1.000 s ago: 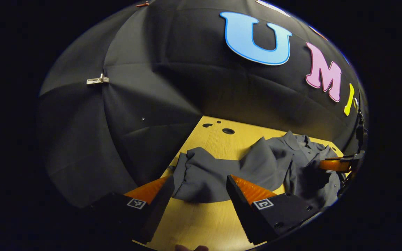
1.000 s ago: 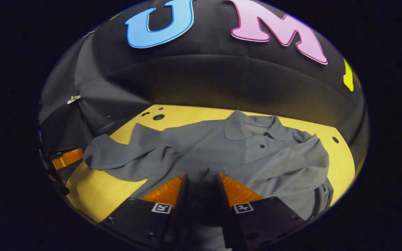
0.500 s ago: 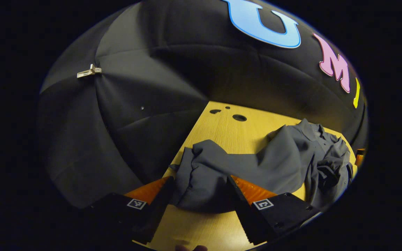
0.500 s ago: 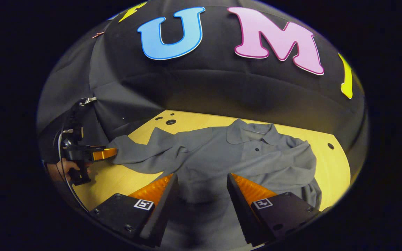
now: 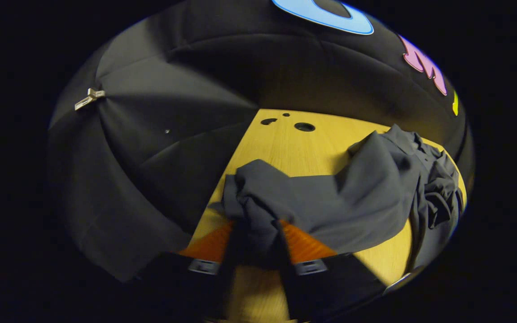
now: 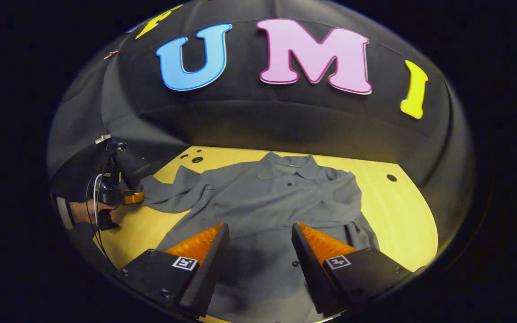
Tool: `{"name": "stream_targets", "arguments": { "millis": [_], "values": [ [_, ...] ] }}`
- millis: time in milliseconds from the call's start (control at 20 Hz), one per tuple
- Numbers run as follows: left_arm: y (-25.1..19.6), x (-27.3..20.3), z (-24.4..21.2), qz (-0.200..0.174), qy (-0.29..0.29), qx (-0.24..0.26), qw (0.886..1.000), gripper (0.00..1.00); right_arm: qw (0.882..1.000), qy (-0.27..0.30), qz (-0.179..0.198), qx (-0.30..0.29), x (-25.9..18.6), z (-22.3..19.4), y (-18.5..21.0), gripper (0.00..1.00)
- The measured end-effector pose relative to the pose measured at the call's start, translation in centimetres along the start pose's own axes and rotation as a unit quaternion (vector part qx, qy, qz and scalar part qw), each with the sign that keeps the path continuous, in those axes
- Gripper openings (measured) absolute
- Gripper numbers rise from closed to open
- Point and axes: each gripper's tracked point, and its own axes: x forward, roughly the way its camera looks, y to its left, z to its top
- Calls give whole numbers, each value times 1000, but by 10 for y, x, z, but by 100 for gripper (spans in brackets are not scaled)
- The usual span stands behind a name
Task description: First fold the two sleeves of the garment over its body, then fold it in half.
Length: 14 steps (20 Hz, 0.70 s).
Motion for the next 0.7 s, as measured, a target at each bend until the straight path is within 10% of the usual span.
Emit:
{"name": "stream_targets", "arguments": {
  "millis": [100,700],
  "values": [
    [8,2,1,2,-4,-30,1000,7,1000,2,-11,3,-10,-7,-11,87],
    [-59,-110,104,-5,-149,-1,989,6,998,-13,-56,36,-60,-26,-92,87]
  ]
}}
